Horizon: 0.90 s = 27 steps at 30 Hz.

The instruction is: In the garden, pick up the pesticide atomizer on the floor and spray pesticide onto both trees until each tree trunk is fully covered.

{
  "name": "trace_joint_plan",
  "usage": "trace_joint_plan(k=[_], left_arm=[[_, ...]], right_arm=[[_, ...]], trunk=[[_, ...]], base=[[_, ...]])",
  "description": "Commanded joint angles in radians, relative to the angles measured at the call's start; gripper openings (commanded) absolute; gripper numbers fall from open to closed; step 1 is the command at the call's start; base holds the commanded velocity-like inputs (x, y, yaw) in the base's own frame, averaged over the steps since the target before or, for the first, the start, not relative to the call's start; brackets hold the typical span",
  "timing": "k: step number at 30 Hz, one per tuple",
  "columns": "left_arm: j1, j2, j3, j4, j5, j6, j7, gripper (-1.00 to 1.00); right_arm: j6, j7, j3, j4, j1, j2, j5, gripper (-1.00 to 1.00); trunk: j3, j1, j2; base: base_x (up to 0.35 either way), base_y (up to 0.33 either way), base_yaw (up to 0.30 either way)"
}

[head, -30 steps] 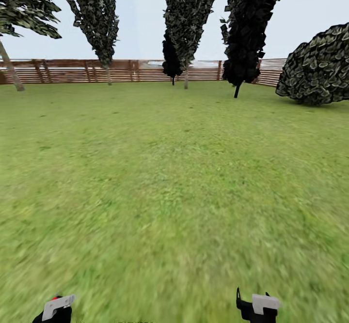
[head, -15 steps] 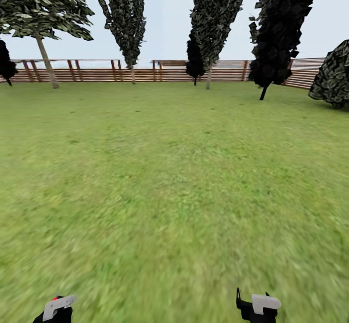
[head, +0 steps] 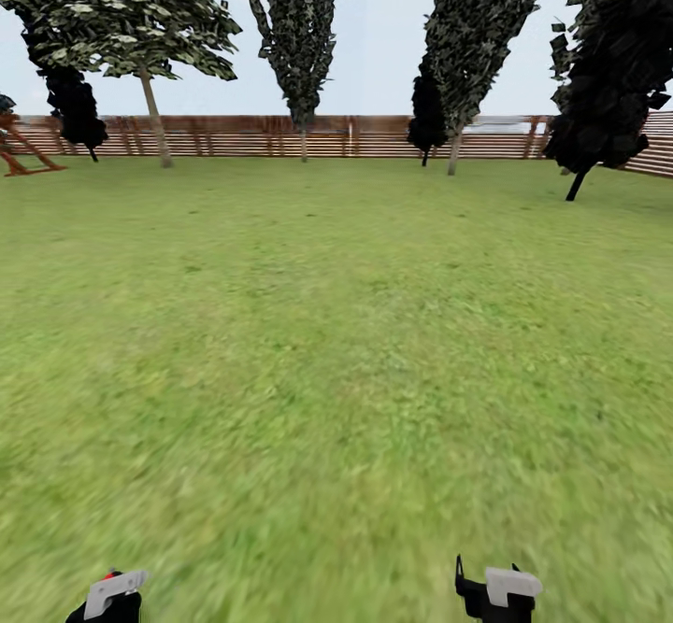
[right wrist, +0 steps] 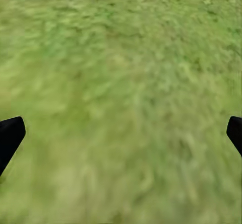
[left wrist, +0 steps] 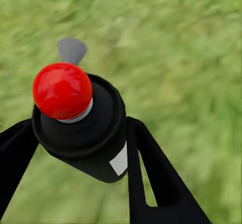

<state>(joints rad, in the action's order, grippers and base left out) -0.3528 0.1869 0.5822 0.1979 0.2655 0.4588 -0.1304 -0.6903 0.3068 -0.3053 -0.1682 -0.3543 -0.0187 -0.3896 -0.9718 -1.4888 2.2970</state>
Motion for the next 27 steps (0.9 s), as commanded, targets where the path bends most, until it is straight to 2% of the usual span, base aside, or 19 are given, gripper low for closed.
trace_joint_plan(k=[1,13,27], left_arm=[[0.0,-0.001,0.001,-0.002,-0.001,0.0,0.0,-1.0],[0.0,0.0,0.001,-0.008,-0.003,0.0,0.0,-1.0],[0.0,0.004,0.002,-0.008,-0.003,0.0,-0.001,-1.0]], right_arm=[[0.0,0.0,0.0,0.001,0.0,-0.001,0.0,1.0],[0.0,0.0,0.0,0.0,0.0,-0.006,0.0,1.0],[-0.001,0.001,-0.001,-0.001,0.0,-0.006,0.0,1.0]], trunk=[[0.0,0.0,0.0],[0.0,0.0,0.0],[0.0,0.0,0.0]], base=[[0.313,0.136,0.284],[0.314,0.124,0.284],[0.334,0.009,0.284]])
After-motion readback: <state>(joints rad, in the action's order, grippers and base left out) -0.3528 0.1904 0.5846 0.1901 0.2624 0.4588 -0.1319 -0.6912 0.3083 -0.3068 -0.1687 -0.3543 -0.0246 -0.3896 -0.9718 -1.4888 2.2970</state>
